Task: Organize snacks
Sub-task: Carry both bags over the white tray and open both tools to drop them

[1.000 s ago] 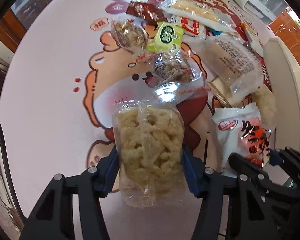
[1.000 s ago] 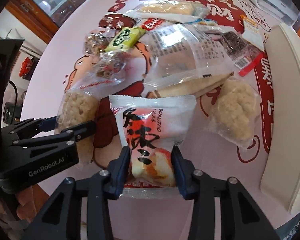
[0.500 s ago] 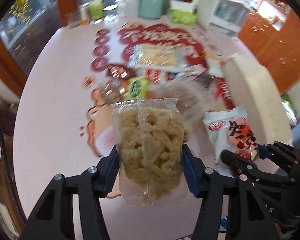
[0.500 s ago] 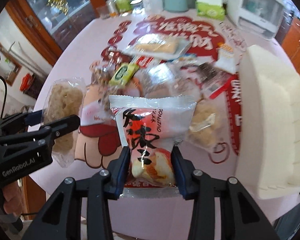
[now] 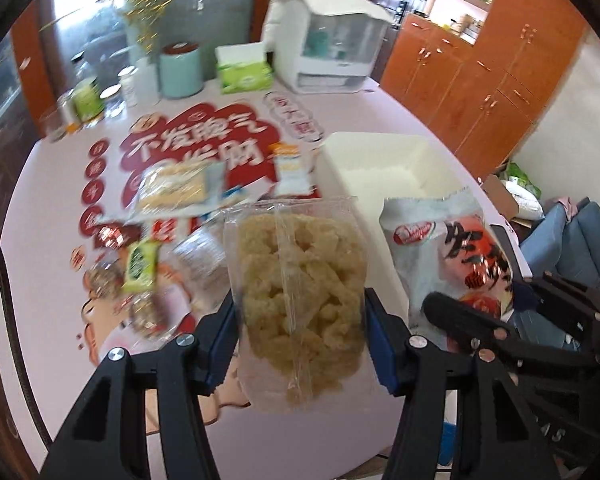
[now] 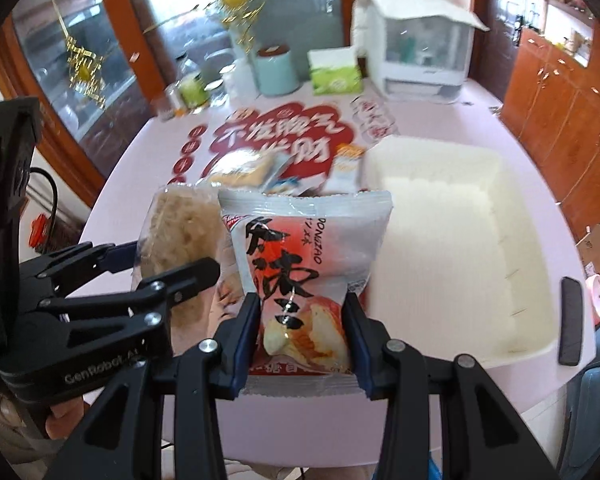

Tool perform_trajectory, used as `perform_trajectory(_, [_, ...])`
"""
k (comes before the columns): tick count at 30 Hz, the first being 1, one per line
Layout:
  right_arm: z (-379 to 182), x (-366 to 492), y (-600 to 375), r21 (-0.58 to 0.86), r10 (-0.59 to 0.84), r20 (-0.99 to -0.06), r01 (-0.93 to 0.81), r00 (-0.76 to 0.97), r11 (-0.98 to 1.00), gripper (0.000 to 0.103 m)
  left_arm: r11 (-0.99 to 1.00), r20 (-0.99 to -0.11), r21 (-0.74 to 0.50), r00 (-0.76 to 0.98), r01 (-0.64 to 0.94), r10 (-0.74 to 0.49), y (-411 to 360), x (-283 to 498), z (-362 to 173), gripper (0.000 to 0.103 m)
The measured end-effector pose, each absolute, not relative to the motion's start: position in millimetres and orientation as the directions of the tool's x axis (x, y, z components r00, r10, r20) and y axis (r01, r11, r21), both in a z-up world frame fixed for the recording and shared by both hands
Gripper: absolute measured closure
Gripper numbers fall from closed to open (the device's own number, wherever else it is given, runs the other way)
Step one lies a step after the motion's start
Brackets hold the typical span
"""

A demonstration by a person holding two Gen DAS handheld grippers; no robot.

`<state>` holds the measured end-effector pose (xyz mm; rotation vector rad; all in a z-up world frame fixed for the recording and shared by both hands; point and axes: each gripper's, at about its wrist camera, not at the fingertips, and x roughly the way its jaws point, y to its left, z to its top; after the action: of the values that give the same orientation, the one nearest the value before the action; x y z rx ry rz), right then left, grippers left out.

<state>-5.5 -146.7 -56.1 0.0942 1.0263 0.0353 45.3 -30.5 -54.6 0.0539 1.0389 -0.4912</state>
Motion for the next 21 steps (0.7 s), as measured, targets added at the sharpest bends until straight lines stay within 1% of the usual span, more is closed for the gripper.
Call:
perform_trajectory(7, [-43,0,-230,0.078,0.046,-0.845,0.037,0.533,0.996,0.061,0.905,-0.832,-0.169,0.436,0.391,-0.344,-113,50,-45,0.047])
perform_trajectory(12, [-53,7,-287,0.070,0.045,-0.857,0.028,0.514,0.997,0.061,0.923,-0.837,-0.161,0.447,0.348,-0.314,-167,59,-53,0.047])
perform_trajectory(21, [-79,25,-344,0.077,0.075,-0.887,-0.013,0.456,0.997,0.060,0.952,-0.869,-0.112,0.436,0.286,-0.234,-213,69,-75,0.047])
